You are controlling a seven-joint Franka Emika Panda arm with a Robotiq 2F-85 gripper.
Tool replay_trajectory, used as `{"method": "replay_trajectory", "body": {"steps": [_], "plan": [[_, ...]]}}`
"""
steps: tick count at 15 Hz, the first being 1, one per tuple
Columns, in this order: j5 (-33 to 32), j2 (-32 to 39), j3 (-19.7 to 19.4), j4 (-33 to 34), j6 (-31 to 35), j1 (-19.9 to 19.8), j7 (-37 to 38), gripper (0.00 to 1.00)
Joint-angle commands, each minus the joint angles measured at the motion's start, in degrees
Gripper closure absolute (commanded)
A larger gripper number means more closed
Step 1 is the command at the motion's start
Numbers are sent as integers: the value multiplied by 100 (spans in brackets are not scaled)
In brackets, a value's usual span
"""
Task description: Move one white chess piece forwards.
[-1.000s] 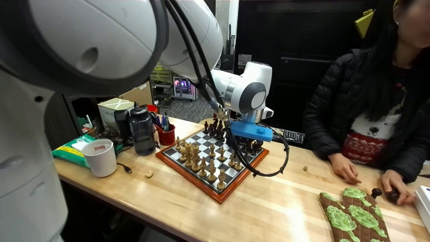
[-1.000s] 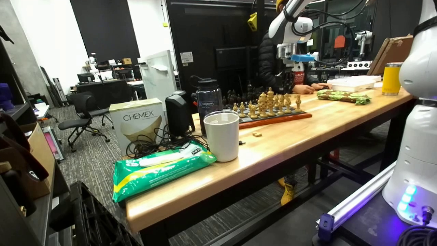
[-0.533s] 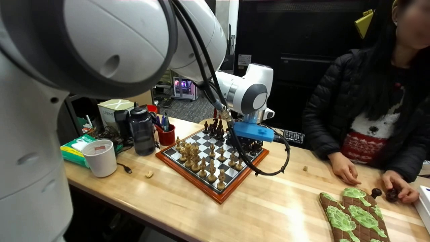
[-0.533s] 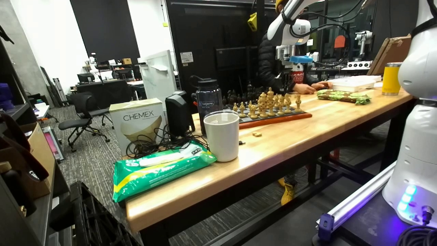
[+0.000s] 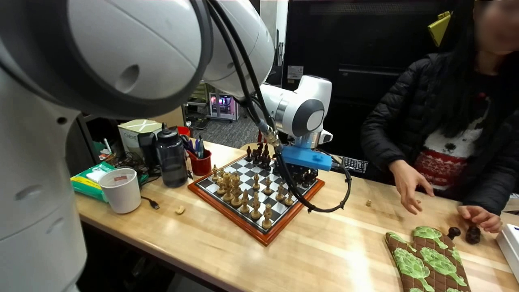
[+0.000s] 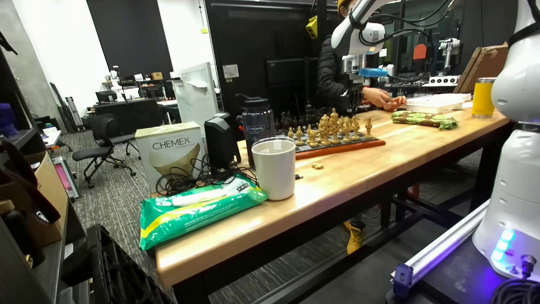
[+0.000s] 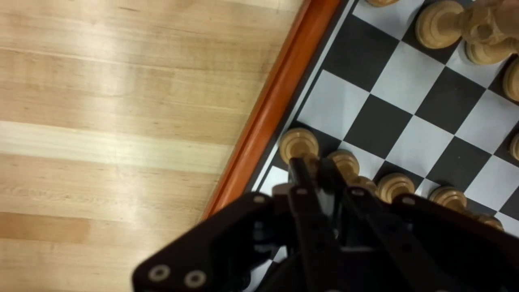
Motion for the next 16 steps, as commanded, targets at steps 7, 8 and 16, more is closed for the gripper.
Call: {"method": "replay_trajectory", "body": {"steps": [7, 8, 16], "plan": [[-87, -971, 32, -563, -533, -13, 170, 97], [-68, -1035, 26, -641, -530, -10, 174, 97], [2, -1215, 10, -1061, -445, 28, 155, 97]]}}
